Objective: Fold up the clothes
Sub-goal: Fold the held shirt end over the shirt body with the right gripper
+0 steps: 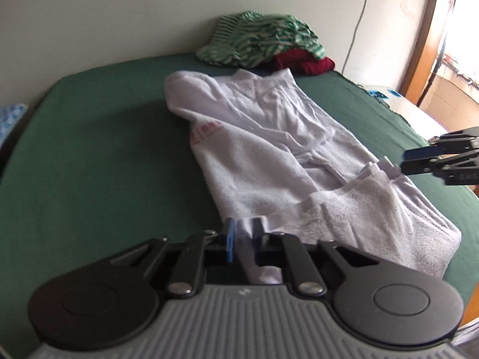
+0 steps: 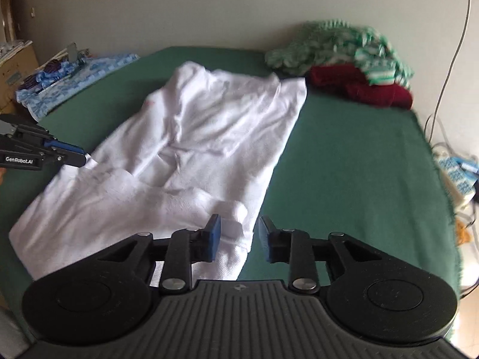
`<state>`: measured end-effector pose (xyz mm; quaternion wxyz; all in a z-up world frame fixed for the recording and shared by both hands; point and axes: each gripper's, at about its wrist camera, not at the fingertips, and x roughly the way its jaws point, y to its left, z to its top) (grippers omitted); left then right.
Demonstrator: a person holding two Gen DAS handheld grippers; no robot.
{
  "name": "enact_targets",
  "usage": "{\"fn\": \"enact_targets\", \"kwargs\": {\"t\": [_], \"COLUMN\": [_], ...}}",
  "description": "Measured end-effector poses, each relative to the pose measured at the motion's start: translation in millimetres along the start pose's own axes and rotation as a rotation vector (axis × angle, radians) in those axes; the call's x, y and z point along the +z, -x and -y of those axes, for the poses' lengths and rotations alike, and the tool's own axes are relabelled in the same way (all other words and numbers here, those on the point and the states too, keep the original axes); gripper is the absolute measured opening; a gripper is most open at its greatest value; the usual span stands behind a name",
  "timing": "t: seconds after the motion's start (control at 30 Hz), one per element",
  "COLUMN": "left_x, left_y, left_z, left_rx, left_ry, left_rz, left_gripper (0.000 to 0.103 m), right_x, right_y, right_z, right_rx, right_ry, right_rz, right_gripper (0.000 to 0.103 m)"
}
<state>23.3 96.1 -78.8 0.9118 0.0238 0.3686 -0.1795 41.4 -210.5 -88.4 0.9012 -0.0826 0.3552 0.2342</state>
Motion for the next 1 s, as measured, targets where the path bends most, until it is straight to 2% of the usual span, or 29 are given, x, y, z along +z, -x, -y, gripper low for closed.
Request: {"fn": "enact_targets", "kwargs": {"t": [0.07,0.1,0.17,0.2,0.27,0.37,0.4,0.47,0.53,0.6,0.67,0.7,0.77,0.8,0.83,0.9,1.0], "left_x": [0.3,-1.7,-5.7,-7.7,-12.4,-30.8,-37.3,-39.5,-41.8,-43.3,-38.4,-38.1,-43.9,-49.6,-52.7,-51.0,-49.6], "left_y": [19.4,21.6,26.1,28.4,30.6,8.7,7.7,12.0,16.4,21.0,25.9,24.6,17.9,16.9,19.4,24.0,43.9], "left_z": [-0.4,5.8,18.1,24.2,36.5,51.3,52.7,51.7,50.6,49.6,51.7,55.8,64.2,65.0,64.1,59.6,48.1], "left_rx": [0.014,-0.018,-0.081,-0.113,-0.169,-0.12,-0.089,-0.081,-0.073,-0.068,-0.087,-0.09,-0.069,-0.054,-0.049,-0.031,-0.022], "left_ry": [-0.003,0.005,0.02,0.027,0.042,0.021,-0.005,-0.026,-0.046,-0.061,-0.043,-0.056,-0.103,-0.116,-0.118,-0.105,-0.067], "left_rz": [0.014,0.013,0.012,0.011,0.005,-0.074,-0.072,-0.068,-0.064,-0.058,-0.04,-0.044,-0.063,-0.06,-0.042,-0.058,-0.069], "left_gripper": [0.009,0.009,0.01,0.01,0.017,0.017,0.016,0.016,0.016,0.013,0.013,0.013,0.02,0.021,0.021,0.021,0.018], "right_x": [0.1,-1.1,-10.0,-15.1,-21.9,-27.0,-28.7,-31.8,-30.6,-25.0,-22.4,-24.7,-29.2,-33.9,-36.7,-39.1,-41.2], "right_y": [16.6,22.5,17.0,10.6,2.5,-3.0,-4.8,-5.6,-4.5,1.5,8.7,6.0,0.6,-1.8,-0.5,4.8,28.0], "right_z": [-6.1,-9.2,-17.1,-21.4,-22.8,-14.7,-12.0,-4.9,1.5,-0.5,-9.2,-12.7,-19.6,-19.2,-14.0,-3.6,4.5], "right_rx": [0.064,0.109,0.2,0.201,0.186,0.138,0.122,0.098,0.097,0.128,0.222,0.222,0.221,0.19,0.175,0.15,0.163], "right_ry": [0.006,-0.002,-0.06,-0.058,-0.07,-0.107,-0.119,-0.147,-0.204,-0.25,-0.247,-0.233,-0.205,-0.183,-0.195,-0.229,-0.225], "right_rz": [0.009,0.005,-0.059,-0.073,-0.083,-0.07,-0.065,-0.058,-0.068,-0.064,-0.043,-0.067,-0.114,-0.117,-0.105,-0.104,-0.124], "right_gripper": [0.029,0.03,0.028,0.027,0.027,0.023,0.023,0.019,0.019,0.025,0.024,0.024,0.024,0.02,0.012,0.013,0.024]}}
